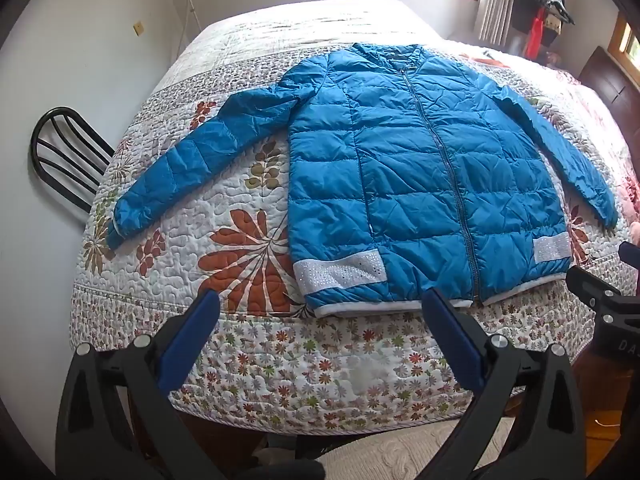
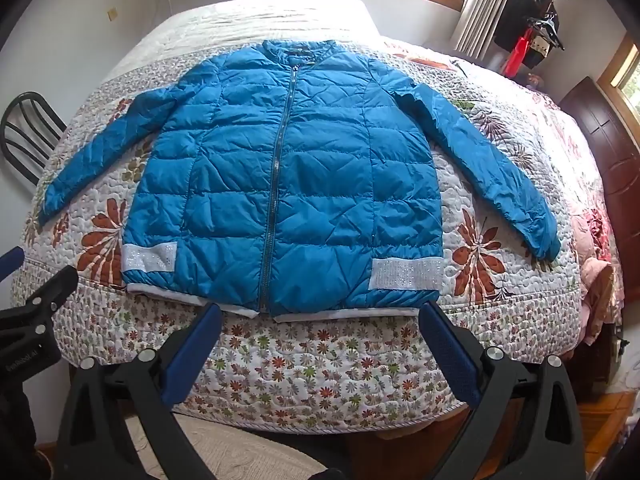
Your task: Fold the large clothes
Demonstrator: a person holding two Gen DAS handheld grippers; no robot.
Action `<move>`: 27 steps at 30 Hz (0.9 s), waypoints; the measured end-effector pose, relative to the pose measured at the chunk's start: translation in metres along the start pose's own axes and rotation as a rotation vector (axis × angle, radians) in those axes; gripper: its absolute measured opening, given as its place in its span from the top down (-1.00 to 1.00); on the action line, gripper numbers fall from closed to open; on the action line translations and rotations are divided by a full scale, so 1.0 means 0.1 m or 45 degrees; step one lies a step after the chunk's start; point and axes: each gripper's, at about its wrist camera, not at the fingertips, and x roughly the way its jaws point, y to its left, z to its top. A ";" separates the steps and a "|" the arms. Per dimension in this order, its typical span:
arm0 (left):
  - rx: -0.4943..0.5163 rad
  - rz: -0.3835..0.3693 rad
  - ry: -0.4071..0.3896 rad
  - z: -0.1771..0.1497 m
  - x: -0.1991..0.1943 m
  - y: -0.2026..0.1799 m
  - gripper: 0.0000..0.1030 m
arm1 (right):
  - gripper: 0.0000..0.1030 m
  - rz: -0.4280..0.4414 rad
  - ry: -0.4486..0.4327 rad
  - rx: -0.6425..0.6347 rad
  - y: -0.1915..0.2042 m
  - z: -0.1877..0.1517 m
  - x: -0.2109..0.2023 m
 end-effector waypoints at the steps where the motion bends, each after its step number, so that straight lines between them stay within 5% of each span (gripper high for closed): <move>1: 0.000 -0.001 0.001 0.00 0.00 0.00 -0.94 | -0.92 0.002 0.000 0.000 0.00 0.00 0.00; 27: -0.002 -0.006 -0.002 0.00 0.00 0.00 -0.94 | -0.92 0.003 0.003 0.001 0.00 0.00 0.00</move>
